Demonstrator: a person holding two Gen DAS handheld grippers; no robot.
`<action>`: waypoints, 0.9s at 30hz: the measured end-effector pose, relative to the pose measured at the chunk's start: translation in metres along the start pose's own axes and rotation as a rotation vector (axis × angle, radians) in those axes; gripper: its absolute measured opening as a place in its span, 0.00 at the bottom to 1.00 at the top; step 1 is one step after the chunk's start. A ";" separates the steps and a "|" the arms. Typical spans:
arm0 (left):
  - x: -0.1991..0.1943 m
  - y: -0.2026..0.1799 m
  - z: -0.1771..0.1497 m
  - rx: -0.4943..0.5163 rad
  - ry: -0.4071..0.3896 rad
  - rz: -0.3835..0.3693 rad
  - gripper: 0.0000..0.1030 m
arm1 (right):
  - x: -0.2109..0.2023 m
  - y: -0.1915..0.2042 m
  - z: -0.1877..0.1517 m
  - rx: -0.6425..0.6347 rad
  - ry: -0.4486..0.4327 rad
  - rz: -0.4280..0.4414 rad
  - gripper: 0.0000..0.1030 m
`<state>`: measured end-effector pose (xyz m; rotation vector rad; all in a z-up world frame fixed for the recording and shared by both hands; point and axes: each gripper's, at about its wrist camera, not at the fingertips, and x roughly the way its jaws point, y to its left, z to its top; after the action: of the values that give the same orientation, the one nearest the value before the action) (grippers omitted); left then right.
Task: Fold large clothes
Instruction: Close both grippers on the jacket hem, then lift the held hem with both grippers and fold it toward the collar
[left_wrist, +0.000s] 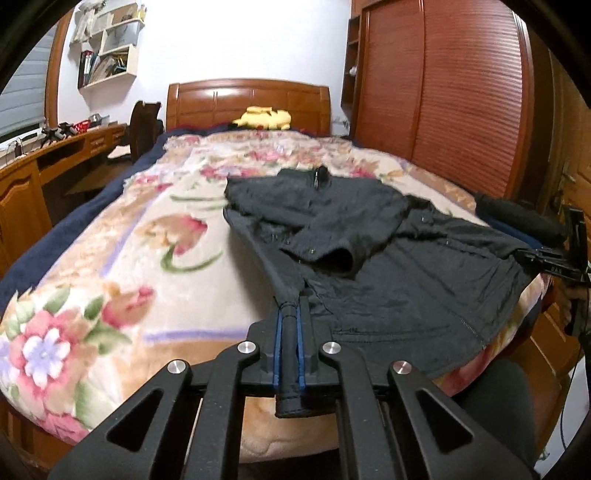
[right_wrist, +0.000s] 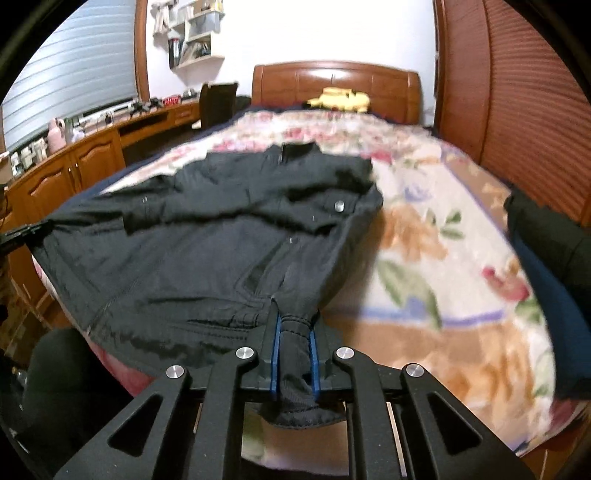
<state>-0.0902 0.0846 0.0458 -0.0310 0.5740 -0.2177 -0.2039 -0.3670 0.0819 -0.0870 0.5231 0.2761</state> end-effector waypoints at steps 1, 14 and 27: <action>-0.003 0.000 0.002 -0.002 -0.009 -0.001 0.06 | -0.004 0.002 0.004 -0.006 -0.008 -0.004 0.11; -0.051 -0.001 0.032 0.018 -0.118 -0.019 0.06 | -0.070 0.012 0.025 -0.064 -0.146 -0.003 0.10; -0.117 -0.010 0.064 0.046 -0.254 -0.022 0.06 | -0.134 0.020 0.035 -0.128 -0.292 -0.007 0.09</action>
<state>-0.1538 0.0974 0.1631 -0.0205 0.3156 -0.2440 -0.3037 -0.3743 0.1796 -0.1695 0.2147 0.3093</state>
